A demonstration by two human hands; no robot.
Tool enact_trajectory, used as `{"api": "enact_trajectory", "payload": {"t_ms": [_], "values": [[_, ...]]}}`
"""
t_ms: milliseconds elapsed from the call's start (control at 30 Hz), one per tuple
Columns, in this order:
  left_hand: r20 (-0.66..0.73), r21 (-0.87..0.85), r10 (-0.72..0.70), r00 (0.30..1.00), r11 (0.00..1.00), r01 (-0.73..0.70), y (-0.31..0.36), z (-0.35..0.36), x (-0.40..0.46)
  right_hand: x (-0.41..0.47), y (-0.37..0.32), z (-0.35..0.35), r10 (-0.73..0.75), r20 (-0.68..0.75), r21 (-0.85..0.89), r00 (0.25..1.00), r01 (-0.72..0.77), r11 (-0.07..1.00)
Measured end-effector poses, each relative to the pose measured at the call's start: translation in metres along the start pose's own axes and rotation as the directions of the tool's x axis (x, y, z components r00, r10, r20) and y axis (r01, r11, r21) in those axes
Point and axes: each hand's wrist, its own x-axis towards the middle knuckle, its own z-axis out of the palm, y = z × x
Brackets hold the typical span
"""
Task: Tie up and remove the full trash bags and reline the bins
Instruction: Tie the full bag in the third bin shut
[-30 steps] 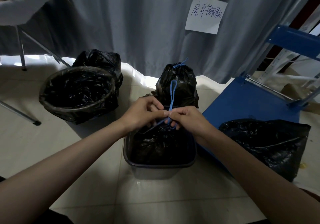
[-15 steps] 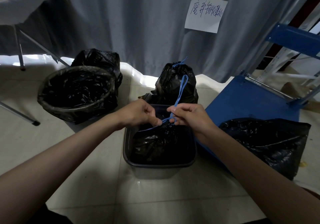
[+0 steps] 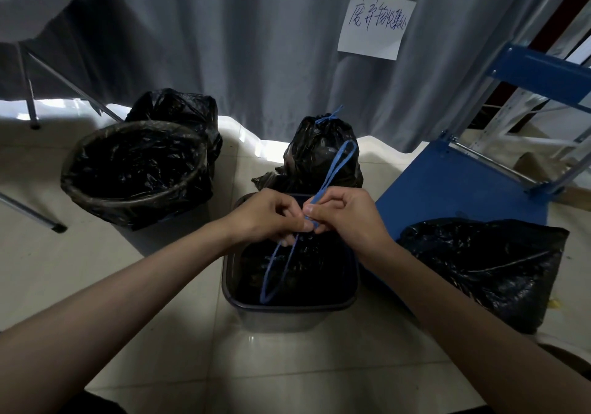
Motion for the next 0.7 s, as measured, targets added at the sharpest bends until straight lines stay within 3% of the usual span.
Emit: {"api": "enact_trajectory", "payload": {"t_ms": [200,433,567,700], "values": [[0.064,-0.082,-0.100,0.993,0.991,0.105,0.003,0.013,-0.004,-0.002,-0.004,0.000,-0.026,0.005,-0.088,1.000,0.026,0.996],[0.017,-0.009,-0.031,0.999,0.999,0.032,0.001,0.009,-0.003,-0.002,-0.004,0.003,-0.058,-0.007,-0.215,0.998,0.055,0.975],[-0.068,0.129,0.066,0.996,0.990,-0.057,-0.002,0.009,0.000,-0.002,-0.003,0.004,-0.039,-0.050,-0.236,0.998,0.026,0.971],[-0.181,0.342,0.166,0.969,0.935,-0.096,-0.001,0.011,-0.003,0.000,-0.001,0.003,0.072,-0.047,-0.205,0.996,-0.080,0.975]]}}
